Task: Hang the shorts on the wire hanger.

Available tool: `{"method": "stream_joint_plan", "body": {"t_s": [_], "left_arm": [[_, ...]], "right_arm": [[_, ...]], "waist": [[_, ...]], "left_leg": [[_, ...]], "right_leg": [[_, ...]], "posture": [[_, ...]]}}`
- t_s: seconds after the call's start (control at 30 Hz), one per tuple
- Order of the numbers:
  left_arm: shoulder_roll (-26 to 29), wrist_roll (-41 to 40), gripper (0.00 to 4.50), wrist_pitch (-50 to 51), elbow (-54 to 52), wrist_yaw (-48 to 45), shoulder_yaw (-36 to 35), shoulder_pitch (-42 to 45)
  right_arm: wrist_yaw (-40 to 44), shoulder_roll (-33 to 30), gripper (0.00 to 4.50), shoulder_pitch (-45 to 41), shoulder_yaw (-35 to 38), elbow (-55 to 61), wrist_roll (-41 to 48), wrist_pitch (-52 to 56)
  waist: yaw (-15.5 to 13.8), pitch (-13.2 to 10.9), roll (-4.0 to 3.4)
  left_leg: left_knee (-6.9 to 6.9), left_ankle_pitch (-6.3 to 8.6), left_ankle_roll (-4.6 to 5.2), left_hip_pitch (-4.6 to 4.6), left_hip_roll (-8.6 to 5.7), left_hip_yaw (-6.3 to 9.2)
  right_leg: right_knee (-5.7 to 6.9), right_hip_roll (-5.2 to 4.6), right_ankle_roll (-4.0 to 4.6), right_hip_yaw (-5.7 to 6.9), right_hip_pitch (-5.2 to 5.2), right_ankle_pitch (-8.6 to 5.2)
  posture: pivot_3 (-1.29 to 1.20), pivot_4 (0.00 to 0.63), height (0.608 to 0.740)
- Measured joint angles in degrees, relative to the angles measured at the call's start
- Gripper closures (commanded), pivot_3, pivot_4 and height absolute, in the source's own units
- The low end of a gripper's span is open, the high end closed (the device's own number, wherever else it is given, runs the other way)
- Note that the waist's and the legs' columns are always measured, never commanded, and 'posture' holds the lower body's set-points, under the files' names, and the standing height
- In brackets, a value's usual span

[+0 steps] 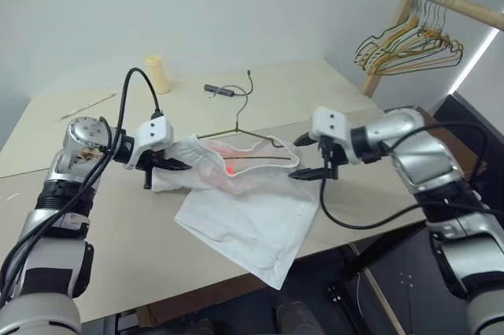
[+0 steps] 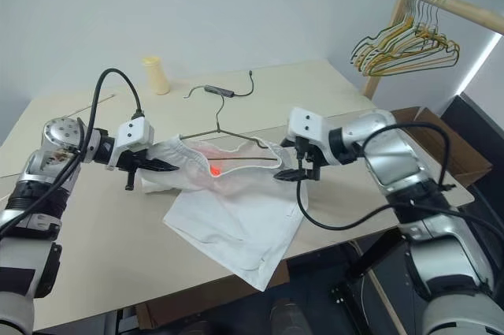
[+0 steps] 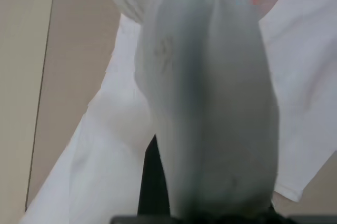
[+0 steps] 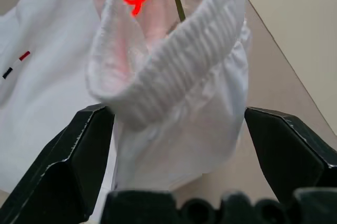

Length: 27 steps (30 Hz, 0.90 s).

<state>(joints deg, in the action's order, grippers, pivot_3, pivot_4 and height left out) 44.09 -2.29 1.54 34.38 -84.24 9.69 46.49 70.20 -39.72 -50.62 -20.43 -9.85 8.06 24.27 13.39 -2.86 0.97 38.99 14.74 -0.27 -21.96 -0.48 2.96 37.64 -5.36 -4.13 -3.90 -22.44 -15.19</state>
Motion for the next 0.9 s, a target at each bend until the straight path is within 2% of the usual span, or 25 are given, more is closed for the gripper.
{"method": "stream_joint_plan", "body": {"t_s": [0.3, 0.43, 0.47, 0.53, 0.8, 0.9], "left_arm": [[0.0, 0.0, 4.50, -0.2, -0.4, -1.0, 0.2, 0.0], [-0.6, 0.1, 4.50, -0.4, -0.4, -1.1, 0.5, 0.5], [-0.7, 0.1, 4.50, -0.4, -0.4, -1.1, 0.5, 0.7], [-0.7, 0.3, 4.50, -0.4, -0.4, -1.2, 0.5, 0.8], [-0.7, 0.5, 4.50, -0.5, -0.4, -1.4, 0.6, 0.8], [-0.8, 0.6, 4.50, -1.1, -0.4, -1.7, 0.7, 0.8]], "right_arm": [[5.2, 3.9, 0.02, -5.6, -3.3, -7.9, -4.6, -3.8], [6.0, 8.1, 0.02, -7.0, -6.2, -11.5, -7.3, -3.6], [6.0, 9.3, 0.19, -7.2, -6.7, -12.3, -7.9, -3.1], [5.9, 10.1, 0.58, -7.6, -7.7, -13.3, -9.1, -2.4], [6.3, 11.0, 3.53, -8.3, -7.9, -14.3, -11.0, -0.8], [6.7, 10.6, 4.49, -8.3, -7.9, -13.9, -11.2, -0.4]], "waist": [[-0.1, 0.0, 0.00], [0.1, 0.0, 0.00], [0.1, 0.0, 0.00], [0.1, 0.0, -0.01], [0.0, 0.0, -0.01], [0.0, 0.0, -0.01]], "left_leg": [[0.01, 0.00, 0.00, 0.03, -0.03, 0.04], [0.01, 0.00, -0.01, 0.05, -0.03, 0.04], [0.01, -0.01, -0.01, 0.04, -0.04, 0.04], [0.01, -0.01, -0.01, 0.03, -0.05, 0.06], [0.01, -0.01, -0.02, -0.02, -0.08, 0.11], [0.01, -0.01, -0.02, -0.01, -0.07, 0.12]], "right_leg": [[0.05, -0.03, 0.00, 0.01, 0.01, 0.00], [0.13, -0.02, 0.00, 0.01, -0.01, 0.00], [0.23, -0.03, 0.00, 0.00, -0.02, 0.00], [0.35, -0.04, 0.00, 0.00, -0.03, 0.00], [0.35, -0.06, 0.00, 0.02, -0.07, 0.00], [0.34, -0.06, 0.00, 0.02, -0.07, 0.00]], "posture": [[-0.15, 0.000, 0.740], [-0.15, 0.000, 0.740], [-0.15, 0.000, 0.740], [-0.15, 0.000, 0.740], [-0.15, 0.000, 0.740], [-0.16, 0.000, 0.740]]}}
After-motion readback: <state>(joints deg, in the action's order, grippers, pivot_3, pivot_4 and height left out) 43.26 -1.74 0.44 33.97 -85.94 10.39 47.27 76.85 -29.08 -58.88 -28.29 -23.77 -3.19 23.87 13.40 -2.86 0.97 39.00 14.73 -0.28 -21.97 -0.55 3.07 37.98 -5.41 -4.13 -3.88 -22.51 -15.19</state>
